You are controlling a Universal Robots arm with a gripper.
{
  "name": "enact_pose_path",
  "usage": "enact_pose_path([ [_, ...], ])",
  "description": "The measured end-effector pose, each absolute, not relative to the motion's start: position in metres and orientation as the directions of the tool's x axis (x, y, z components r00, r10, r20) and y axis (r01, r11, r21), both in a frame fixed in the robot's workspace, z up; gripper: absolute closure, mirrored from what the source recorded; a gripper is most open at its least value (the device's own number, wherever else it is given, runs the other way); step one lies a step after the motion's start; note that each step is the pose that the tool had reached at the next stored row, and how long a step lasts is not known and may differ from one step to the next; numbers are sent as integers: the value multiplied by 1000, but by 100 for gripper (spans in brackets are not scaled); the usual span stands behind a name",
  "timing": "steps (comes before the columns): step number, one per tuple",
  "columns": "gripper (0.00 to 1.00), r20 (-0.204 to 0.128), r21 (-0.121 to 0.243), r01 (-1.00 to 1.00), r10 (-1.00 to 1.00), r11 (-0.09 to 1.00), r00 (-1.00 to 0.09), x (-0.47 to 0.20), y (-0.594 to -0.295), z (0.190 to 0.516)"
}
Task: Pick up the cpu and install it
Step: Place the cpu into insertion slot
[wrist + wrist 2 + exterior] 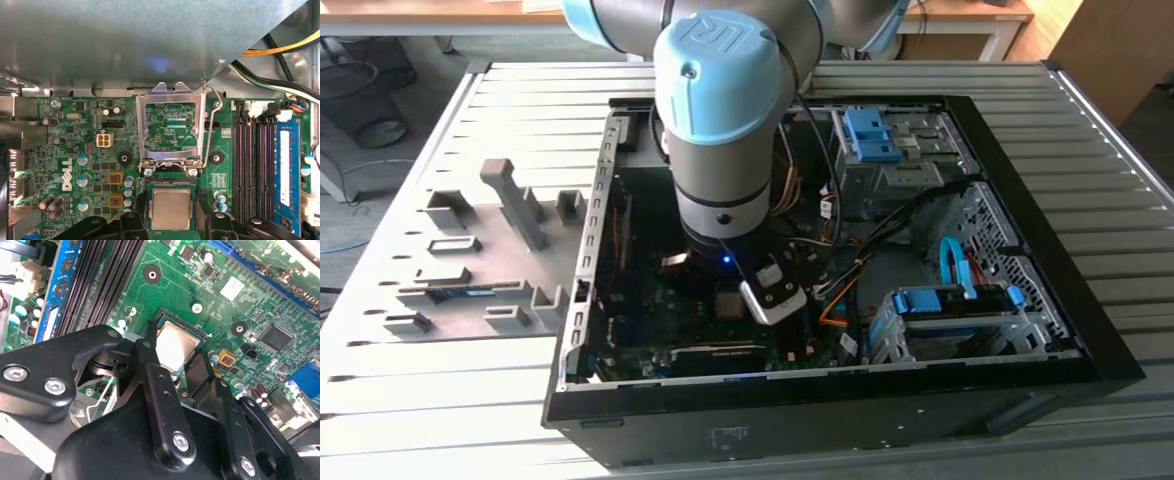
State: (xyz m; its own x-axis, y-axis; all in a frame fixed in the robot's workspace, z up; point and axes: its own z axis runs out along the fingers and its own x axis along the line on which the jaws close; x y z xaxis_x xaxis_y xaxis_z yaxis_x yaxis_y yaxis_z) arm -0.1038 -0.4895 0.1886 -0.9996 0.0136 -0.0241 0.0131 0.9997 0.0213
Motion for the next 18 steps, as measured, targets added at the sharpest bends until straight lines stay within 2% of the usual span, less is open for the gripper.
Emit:
enact_pose_path([
  [18, 53, -24, 21, -9, -9, 1000, -1000, -103, -489, 187],
])
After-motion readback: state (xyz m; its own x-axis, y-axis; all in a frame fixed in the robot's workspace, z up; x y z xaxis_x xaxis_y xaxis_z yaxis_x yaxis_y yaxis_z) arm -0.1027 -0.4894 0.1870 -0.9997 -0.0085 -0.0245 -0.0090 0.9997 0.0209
